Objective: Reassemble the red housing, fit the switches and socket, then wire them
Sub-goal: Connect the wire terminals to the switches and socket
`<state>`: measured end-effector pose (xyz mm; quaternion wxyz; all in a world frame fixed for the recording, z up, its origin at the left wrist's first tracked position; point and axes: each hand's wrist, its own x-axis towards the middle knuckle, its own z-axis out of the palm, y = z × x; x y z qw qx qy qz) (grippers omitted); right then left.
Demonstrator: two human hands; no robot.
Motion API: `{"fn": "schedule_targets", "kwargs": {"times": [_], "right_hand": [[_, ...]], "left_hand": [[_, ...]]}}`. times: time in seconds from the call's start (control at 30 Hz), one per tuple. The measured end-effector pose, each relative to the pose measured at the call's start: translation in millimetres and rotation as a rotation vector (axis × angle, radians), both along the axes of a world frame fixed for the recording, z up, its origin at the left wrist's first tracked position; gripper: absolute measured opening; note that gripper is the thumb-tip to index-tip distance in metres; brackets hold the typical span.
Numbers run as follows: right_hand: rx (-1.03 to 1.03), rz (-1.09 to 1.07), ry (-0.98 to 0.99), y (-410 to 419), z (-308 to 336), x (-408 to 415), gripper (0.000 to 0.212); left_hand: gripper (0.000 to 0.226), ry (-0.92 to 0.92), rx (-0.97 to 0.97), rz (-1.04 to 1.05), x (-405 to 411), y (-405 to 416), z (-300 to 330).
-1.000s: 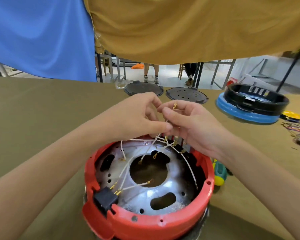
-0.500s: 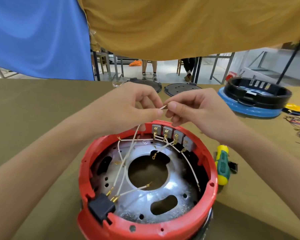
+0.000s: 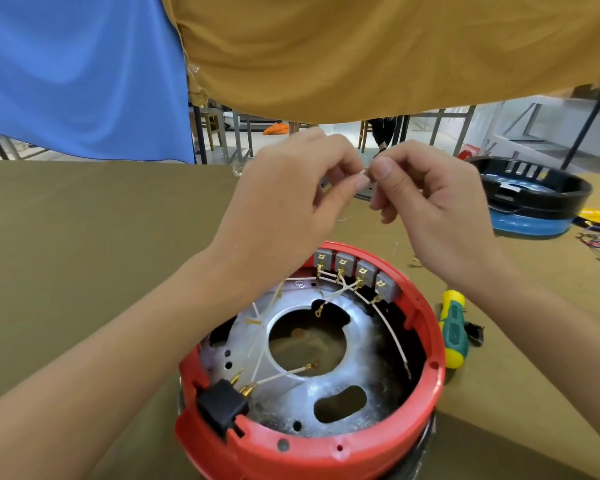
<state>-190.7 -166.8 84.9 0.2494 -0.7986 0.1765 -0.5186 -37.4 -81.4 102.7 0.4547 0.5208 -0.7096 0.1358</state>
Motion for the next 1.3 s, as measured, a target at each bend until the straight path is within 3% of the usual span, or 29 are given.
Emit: {"fn": "schedule_targets", "kwargs": {"times": [0.1, 0.17, 0.33, 0.4, 0.53, 0.57, 0.63, 0.7, 0.77, 1.03, 1.17, 1.3], "right_hand": [[0.055, -0.008, -0.019, 0.2, -5.9, 3.2, 0.020], [0.089, -0.021, -0.027, -1.5, -9.4, 4.0, 0.020], [0.307, -0.105, 0.027, -10.2, -18.9, 4.2, 0.023], [0.497, -0.097, -0.012, -14.4, -20.5, 2.5, 0.026], [0.752, -0.076, -0.151, -19.3, -17.1, 0.4, 0.025], [0.770, -0.072, -0.154, -19.1, -16.9, 0.2, 0.025], [0.737, -0.078, -0.099, -16.3, -17.2, 0.8, 0.025], [0.674, -0.081, -0.020, -10.5, -17.6, 2.4, 0.026], [0.625, -0.050, 0.024, -3.5, -18.4, 5.2, 0.027], [0.673, 0.053, 0.204, 7.7, -13.1, 6.7, 0.030], [0.592, -0.108, 0.214, -2.4, -15.8, 3.9, 0.031], [0.589, -0.124, 0.267, -2.5, -26.0, 9.6, 0.023]], "left_hand": [[0.010, -0.150, -0.032, 0.062, -1.7, -1.9, -4.5], [0.013, -0.120, 0.076, 0.044, -2.9, -3.6, -7.8], [0.016, 0.405, 0.751, -0.137, 3.6, -5.3, -11.1], [0.014, 0.612, 0.836, -0.211, 3.9, -5.0, -9.0], [0.020, 0.783, 0.879, -0.348, 9.5, -3.3, 4.4], [0.019, 0.727, 0.924, -0.338, 12.0, -1.4, 7.7], [0.016, 0.392, 0.933, -0.162, 20.7, 3.0, 13.9], [0.022, 0.058, 0.873, 0.048, 28.6, 4.8, 16.5], [0.031, -0.101, 0.771, 0.159, 26.8, 5.8, 14.3], [0.003, -0.031, 0.537, 0.097, 4.6, -1.1, -10.5], [0.010, 0.028, 0.640, -0.032, 5.8, 2.3, -10.1], [0.011, -0.051, 0.710, -0.047, -2.2, 6.1, -19.3]]}}
